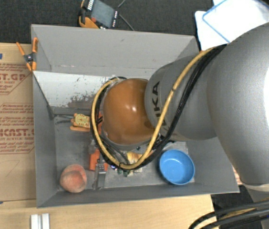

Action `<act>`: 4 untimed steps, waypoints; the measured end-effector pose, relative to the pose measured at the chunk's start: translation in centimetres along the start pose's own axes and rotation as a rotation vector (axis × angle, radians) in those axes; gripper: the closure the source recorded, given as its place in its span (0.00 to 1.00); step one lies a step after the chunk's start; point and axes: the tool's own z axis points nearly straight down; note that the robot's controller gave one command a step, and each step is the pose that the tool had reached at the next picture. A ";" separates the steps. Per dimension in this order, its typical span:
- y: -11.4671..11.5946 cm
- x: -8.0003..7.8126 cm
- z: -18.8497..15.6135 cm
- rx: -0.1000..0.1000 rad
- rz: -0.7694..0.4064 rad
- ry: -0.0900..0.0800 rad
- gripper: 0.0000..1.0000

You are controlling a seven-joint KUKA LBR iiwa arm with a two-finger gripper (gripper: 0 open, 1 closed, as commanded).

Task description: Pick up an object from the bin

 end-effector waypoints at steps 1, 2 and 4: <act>-0.1 -0.2 -0.4 -0.002 0.002 -0.007 0.00; 6.8 -0.7 6.7 -0.005 -0.182 -0.020 0.00; 6.7 -0.5 4.0 -0.002 -0.426 -0.010 0.00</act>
Offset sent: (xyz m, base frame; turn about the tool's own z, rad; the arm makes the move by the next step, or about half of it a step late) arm 0.0025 0.0662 -0.0693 -0.1824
